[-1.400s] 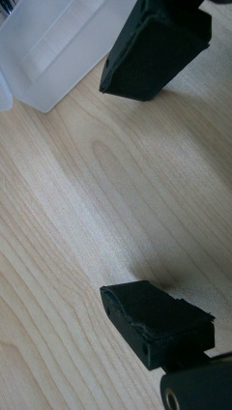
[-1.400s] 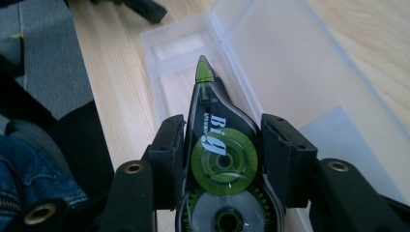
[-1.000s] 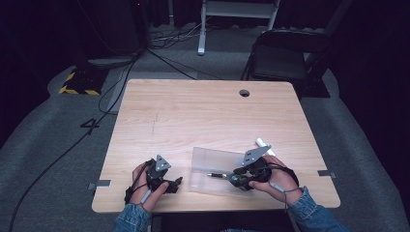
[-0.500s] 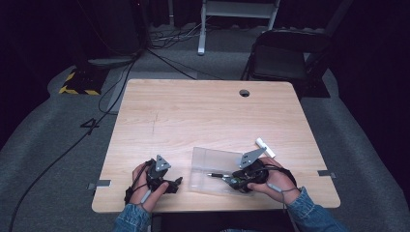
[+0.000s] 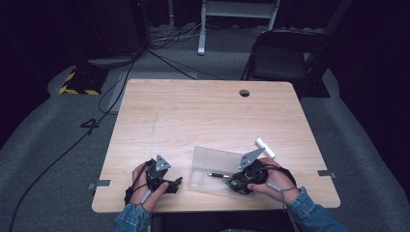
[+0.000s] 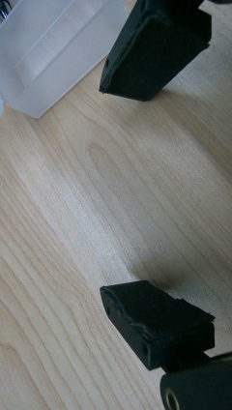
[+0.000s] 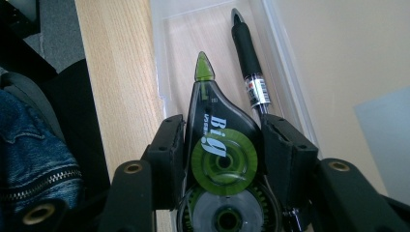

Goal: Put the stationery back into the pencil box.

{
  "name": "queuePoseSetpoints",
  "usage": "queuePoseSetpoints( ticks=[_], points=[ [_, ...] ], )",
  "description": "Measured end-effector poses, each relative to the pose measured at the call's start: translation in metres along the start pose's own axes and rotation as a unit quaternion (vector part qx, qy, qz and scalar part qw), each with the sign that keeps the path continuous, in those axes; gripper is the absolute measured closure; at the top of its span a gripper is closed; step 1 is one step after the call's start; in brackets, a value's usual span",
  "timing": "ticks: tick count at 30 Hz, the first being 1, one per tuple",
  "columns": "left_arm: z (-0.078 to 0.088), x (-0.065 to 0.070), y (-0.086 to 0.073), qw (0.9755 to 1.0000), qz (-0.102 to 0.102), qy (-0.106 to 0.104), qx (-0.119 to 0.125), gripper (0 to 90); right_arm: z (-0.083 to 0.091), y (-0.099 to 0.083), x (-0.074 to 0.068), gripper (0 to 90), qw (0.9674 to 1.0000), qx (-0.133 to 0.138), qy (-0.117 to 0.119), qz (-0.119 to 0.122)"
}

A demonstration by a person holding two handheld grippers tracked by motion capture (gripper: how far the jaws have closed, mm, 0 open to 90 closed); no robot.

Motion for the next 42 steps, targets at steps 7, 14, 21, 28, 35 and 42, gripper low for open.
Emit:
queuePoseSetpoints(
  ticks=[7, 14, 21, 28, 35, 42],
  points=[
    [0.0, 0.0, 0.0, 1.0, 0.0, 0.0, 0.0, 7.6, -0.002, -0.002, 0.0, 52.3, 0.9999, -0.006, 0.012, -0.005],
    [0.0, 0.0, 0.0, 1.0, 0.002, -0.001, 0.0, 7.5, -0.003, -0.003, -0.001, 52.0, 0.9996, -0.01, 0.023, -0.011],
    [0.0, 0.0, 0.0, 1.0, 0.002, -0.001, -0.001, 7.3, -0.003, -0.003, 0.0, 50.4, 0.9995, -0.009, 0.028, -0.013],
    [0.0, 0.0, 0.0, 1.0, 0.002, -0.001, -0.001, 7.4, 0.002, -0.001, -0.001, 50.6, 0.9996, 0.006, 0.021, -0.02],
    [0.0, 0.0, 0.0, 1.0, 0.002, -0.001, -0.001, 7.4, 0.016, 0.003, 0.001, 50.4, 0.9992, 0.034, 0.0, -0.021],
    [0.0, 0.0, 0.0, 1.0, 0.002, -0.001, -0.001, 7.4, 0.035, 0.005, 0.007, 51.3, 0.9967, 0.069, -0.033, -0.027]
  ],
)
Point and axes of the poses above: each handheld gripper's, and its own axes: z roughly backward along the jaws, y roughly out of its top, x roughly to its right, the point moved 2 cm from there along -z, roughly forward along the jaws
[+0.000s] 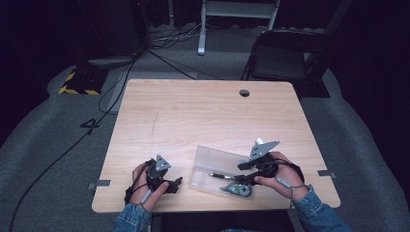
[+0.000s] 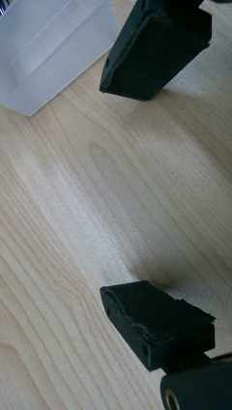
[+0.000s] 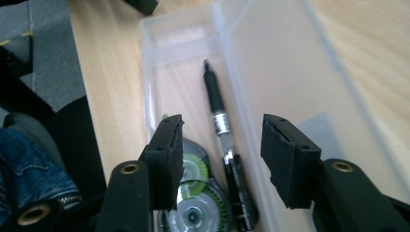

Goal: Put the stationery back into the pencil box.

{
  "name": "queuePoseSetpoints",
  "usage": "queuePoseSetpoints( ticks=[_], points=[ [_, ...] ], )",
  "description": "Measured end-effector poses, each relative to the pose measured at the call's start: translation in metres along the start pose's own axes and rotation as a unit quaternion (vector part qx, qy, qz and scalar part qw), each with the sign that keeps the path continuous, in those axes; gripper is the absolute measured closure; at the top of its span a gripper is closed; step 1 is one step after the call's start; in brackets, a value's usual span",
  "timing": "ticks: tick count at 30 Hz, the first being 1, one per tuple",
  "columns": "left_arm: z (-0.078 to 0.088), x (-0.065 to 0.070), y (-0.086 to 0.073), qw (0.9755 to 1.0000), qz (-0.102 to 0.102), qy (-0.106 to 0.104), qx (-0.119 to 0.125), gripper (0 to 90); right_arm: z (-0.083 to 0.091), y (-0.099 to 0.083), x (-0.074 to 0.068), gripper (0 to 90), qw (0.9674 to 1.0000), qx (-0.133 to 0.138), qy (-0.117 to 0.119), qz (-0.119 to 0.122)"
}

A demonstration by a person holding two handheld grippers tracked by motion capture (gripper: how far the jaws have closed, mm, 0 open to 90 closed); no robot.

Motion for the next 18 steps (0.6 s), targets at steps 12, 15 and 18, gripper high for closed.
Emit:
queuePoseSetpoints(
  ticks=[12, 15, 18],
  points=[
    [0.004, -0.001, -0.004, 0.9999, 0.006, 0.008, 0.0, 7.4, 0.039, 0.003, 0.024, 52.7, 0.9953, 0.052, -0.074, -0.034],
    [0.005, -0.001, -0.005, 0.9999, 0.006, 0.008, -0.001, 7.4, 0.046, 0.001, 0.03, 52.8, 0.9933, 0.059, -0.089, -0.045],
    [0.006, -0.002, -0.006, 0.9999, 0.006, 0.009, -0.001, 7.4, 0.053, -0.001, 0.039, 53.0, 0.9906, 0.065, -0.106, -0.057]
  ],
)
Point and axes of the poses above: each handheld gripper's, and its own axes: z roughly backward along the jaws, y roughly out of its top, x roughly to its right, the point moved 2 cm from there along -z, roughly forward along the jaws
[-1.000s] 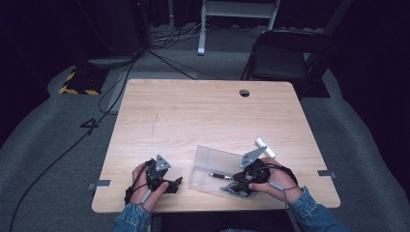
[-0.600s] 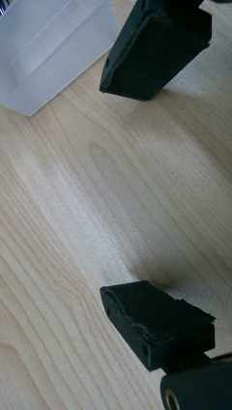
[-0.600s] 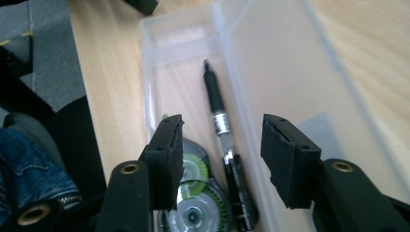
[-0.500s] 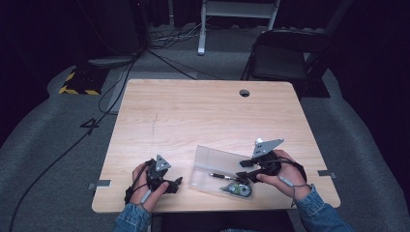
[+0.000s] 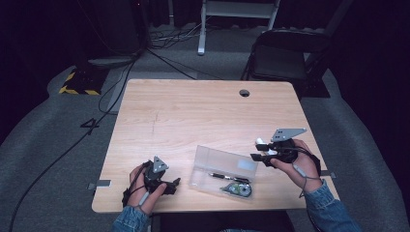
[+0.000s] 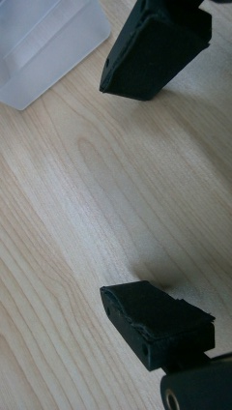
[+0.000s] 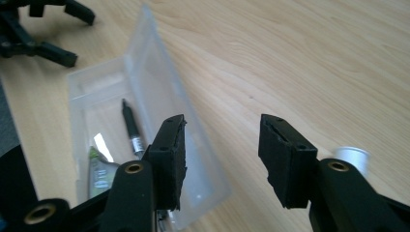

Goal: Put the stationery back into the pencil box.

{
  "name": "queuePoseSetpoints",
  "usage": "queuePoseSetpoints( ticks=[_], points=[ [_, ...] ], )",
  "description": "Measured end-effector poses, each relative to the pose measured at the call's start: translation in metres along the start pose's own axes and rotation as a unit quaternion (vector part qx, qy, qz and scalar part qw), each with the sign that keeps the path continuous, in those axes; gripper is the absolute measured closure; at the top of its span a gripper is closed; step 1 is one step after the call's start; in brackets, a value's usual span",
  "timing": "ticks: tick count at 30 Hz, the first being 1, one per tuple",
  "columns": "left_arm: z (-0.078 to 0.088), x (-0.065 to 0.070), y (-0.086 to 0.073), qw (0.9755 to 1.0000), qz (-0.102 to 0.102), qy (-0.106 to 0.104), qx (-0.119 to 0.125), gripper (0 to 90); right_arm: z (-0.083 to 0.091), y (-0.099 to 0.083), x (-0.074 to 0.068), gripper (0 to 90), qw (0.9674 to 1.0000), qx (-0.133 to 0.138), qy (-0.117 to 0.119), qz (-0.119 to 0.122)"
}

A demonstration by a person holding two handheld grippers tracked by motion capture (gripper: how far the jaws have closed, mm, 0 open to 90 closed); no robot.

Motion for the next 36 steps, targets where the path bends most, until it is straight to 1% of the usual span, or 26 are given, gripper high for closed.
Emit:
queuePoseSetpoints(
  ticks=[1, 2, 3, 4, 5, 7, 8, 9, 10, 11, 14, 15, 16, 17, 18, 20, 21, 23, 28, 31, 34, 36],
  points=[
    [0.0, 0.0, -0.001, 1.0, 0.0, 0.003, 0.002, 7.4, 0.001, 0.0, 0.003, 53.0, 1.0, -0.001, -0.005, -0.004],
    [0.001, 0.0, -0.001, 1.0, 0.002, 0.002, 0.001, 7.4, 0.002, -0.001, 0.006, 53.0, 0.9999, 0.0, -0.01, -0.007],
    [0.001, -0.001, -0.002, 1.0, 0.002, 0.001, 0.001, 7.4, 0.002, -0.003, 0.011, 53.0, 0.9997, -0.002, -0.02, -0.015],
    [0.001, 0.0, -0.002, 1.0, 0.006, 0.003, 0.003, 7.4, 0.002, -0.004, 0.014, 53.0, 0.9995, -0.004, -0.026, -0.019],
    [0.002, -0.001, -0.002, 1.0, 0.004, 0.004, 0.003, 7.4, 0.002, -0.004, 0.014, 53.0, 0.9995, -0.004, -0.026, -0.019],
    [0.002, -0.001, -0.003, 1.0, 0.006, 0.004, 0.003, 7.4, 0.002, -0.006, 0.02, 53.0, 0.9989, -0.009, -0.038, -0.027],
    [0.002, -0.001, -0.003, 1.0, 0.006, 0.004, 0.003, 7.3, 0.001, -0.009, 0.024, 54.4, 0.9982, -0.014, -0.046, -0.035],
    [0.002, -0.001, -0.003, 1.0, 0.006, 0.004, 0.003, 7.3, 0.001, -0.009, 0.024, 54.4, 0.9982, -0.014, -0.046, -0.035],
    [0.002, -0.001, -0.003, 1.0, 0.006, 0.003, 0.002, 7.3, 0.0, -0.012, 0.027, 55.1, 0.9974, -0.024, -0.052, -0.044],
    [0.002, -0.001, -0.002, 1.0, 0.004, 0.004, 0.002, 7.2, -0.002, -0.016, 0.031, 54.6, 0.9966, -0.028, -0.06, -0.048],
    [0.001, -0.001, -0.002, 1.0, 0.004, 0.004, 0.003, 6.8, -0.006, -0.024, 0.041, 54.4, 0.9939, -0.044, -0.087, -0.052],
    [0.001, -0.001, -0.002, 1.0, 0.007, 0.004, 0.003, 6.6, -0.007, -0.026, 0.044, 54.4, 0.9931, -0.048, -0.091, -0.056],
    [0.001, -0.002, -0.002, 1.0, 0.003, 0.005, 0.002, 6.3, -0.01, -0.032, 0.05, 54.3, 0.9915, -0.058, -0.097, -0.065],
    [0.001, -0.001, -0.002, 1.0, 0.005, 0.003, 0.0, 6.1, -0.012, -0.035, 0.053, 54.4, 0.9905, -0.065, -0.1, -0.069],
    [0.001, -0.001, -0.002, 1.0, 0.007, 0.003, 0.0, 5.8, -0.014, -0.038, 0.055, 55.0, 0.9896, -0.069, -0.103, -0.073],
    [0.001, -0.001, -0.001, 1.0, 0.006, 0.003, -0.001, 5.5, -0.015, -0.041, 0.057, 55.4, 0.9891, -0.074, -0.102, -0.076],
    [0.0, -0.001, -0.001, 1.0, 0.008, 0.003, -0.003, 4.9, -0.018, -0.045, 0.059, 55.5, 0.9878, -0.08, -0.104, -0.084],
    [0.0, -0.001, -0.001, 1.0, 0.005, 0.005, -0.003, 3.9, -0.02, -0.05, 0.063, 56.0, 0.9868, -0.086, -0.105, -0.088],
    [-0.002, -0.001, 0.0, 0.9999, 0.01, 0.004, -0.003, 2.4, -0.024, -0.059, 0.068, 57.0, 0.9843, -0.098, -0.11, -0.097],
    [-0.002, -0.001, 0.0, 0.9999, 0.008, 0.004, -0.005, 2.1, -0.027, -0.063, 0.069, 58.5, 0.9831, -0.108, -0.109, -0.1],
    [-0.002, -0.002, 0.001, 1.0, 0.005, 0.004, -0.006, 1.9, -0.029, -0.064, 0.07, 58.8, 0.9829, -0.11, -0.109, -0.1],
    [-0.002, -0.002, 0.001, 1.0, 0.006, 0.003, -0.006, 1.8, -0.03, -0.065, 0.07, 59.3, 0.9827, -0.11, -0.111, -0.1]
  ],
)
Point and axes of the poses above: each handheld gripper's, and its own axes: z roughly backward along the jaws, y roughly out of its top, x roughly to its right, the point moved 2 cm from there along -z, roughly forward along the jaws
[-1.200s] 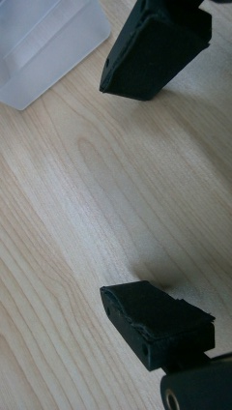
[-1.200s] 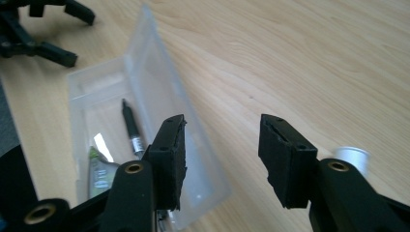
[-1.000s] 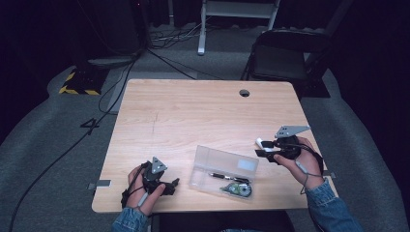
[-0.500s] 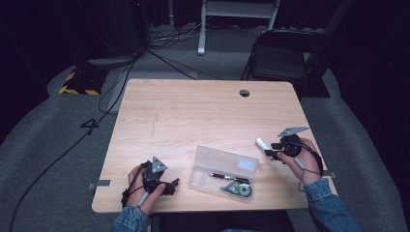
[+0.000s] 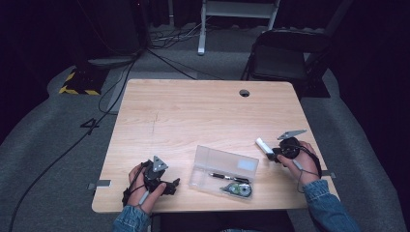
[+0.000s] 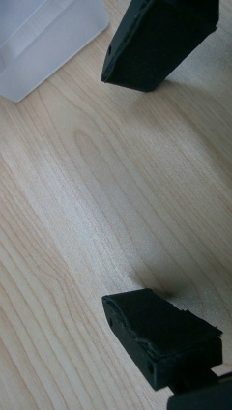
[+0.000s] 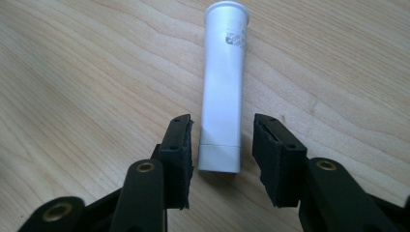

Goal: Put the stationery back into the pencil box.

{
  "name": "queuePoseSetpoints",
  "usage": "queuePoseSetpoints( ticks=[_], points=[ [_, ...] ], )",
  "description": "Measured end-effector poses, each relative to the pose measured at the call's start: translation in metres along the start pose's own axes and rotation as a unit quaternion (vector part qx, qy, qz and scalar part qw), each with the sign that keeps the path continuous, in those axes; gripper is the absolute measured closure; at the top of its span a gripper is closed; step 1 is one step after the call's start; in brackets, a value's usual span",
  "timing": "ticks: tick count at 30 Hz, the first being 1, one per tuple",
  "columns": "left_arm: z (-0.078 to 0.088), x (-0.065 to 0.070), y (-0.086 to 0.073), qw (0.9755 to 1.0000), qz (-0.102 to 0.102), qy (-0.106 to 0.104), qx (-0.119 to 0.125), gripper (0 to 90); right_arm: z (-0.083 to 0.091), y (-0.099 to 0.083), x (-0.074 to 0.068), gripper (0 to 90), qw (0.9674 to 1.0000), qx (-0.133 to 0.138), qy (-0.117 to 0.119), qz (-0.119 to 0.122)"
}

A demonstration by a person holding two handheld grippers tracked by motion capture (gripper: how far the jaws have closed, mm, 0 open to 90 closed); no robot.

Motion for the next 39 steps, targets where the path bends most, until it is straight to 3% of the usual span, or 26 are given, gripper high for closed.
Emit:
queuePoseSetpoints(
  ticks=[6, 14, 39],
  points=[
    [0.0001, -0.0002, 0.0, 1.0, -0.001, 0.0, -0.001, 1.8, -0.0031, -0.0006, -0.0019, 64.1, 1.0, -0.006, 0.006, 0.0],
    [0.0, -0.0002, 0.0, 1.0, -0.002, 0.0, 0.0, 1.8, -0.0029, -0.0001, -0.0031, 70.7, 0.9998, -0.012, -0.006, 0.014],
    [-0.0005, -0.0002, 0.0004, 1.0, -0.004, 0.0, 0.0, 1.3, -0.0029, -0.0007, -0.0047, 71.4, 0.9998, -0.008, -0.004, 0.017]
  ],
)
Point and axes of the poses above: each handheld gripper's, and its own axes: z roughly backward along the jaws, y roughly out of its top, x roughly to its right, the point moved 2 cm from there along -z, roughly forward along the jaws
